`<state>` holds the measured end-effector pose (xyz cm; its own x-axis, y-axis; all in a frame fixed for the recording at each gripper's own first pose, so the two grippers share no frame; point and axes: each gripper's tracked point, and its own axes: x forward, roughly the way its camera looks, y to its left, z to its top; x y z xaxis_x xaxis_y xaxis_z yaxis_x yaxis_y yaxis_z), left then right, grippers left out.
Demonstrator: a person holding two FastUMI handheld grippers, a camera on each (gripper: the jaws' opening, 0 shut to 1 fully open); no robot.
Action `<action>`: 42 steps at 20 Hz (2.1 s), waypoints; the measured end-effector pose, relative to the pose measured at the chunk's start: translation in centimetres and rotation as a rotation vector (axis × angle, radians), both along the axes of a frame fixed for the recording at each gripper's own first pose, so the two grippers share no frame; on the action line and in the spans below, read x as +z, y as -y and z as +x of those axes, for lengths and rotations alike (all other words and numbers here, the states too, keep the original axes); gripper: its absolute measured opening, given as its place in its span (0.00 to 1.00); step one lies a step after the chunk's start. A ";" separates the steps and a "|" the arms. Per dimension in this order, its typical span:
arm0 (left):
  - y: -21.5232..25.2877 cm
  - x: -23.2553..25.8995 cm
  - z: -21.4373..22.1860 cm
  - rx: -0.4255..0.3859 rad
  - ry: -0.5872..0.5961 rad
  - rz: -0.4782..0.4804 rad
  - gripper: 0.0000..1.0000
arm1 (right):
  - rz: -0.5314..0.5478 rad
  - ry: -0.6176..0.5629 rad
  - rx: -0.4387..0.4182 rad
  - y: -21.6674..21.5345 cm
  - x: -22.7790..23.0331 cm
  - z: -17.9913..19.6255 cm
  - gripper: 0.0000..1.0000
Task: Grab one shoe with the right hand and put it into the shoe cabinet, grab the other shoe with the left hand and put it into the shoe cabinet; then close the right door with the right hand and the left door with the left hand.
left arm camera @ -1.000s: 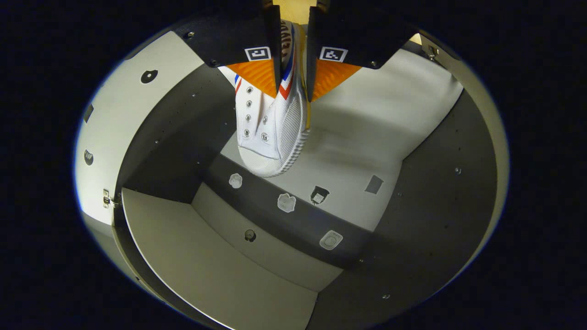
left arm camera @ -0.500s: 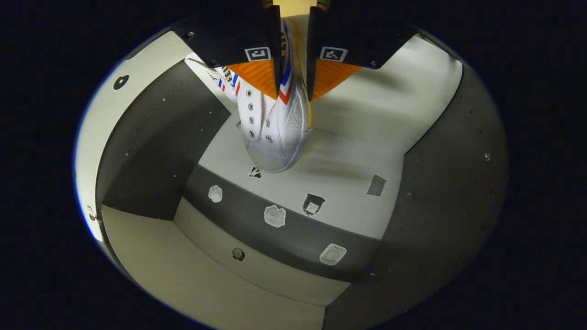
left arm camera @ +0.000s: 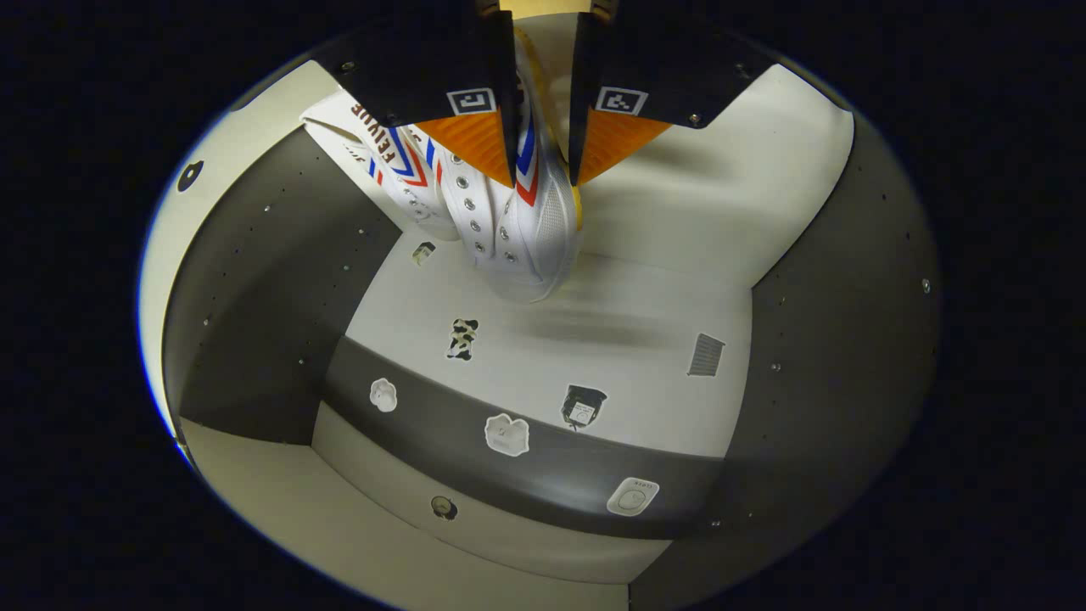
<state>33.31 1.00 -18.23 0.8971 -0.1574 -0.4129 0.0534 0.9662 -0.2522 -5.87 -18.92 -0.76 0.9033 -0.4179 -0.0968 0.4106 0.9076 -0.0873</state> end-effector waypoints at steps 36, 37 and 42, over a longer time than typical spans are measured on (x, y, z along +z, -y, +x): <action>-1.7 22.6 -33.6 0.227 0.306 0.294 0.89 | 0.154 0.001 0.415 3.6 -0.7 9.1 0.82; -1.9 22.7 -34.4 0.237 0.309 0.302 0.89 | 0.160 -0.003 0.426 3.4 -0.9 9.5 0.84; -1.4 23.4 -36.2 0.280 0.310 0.309 0.89 | 0.174 -0.009 0.448 2.7 -0.8 10.3 0.92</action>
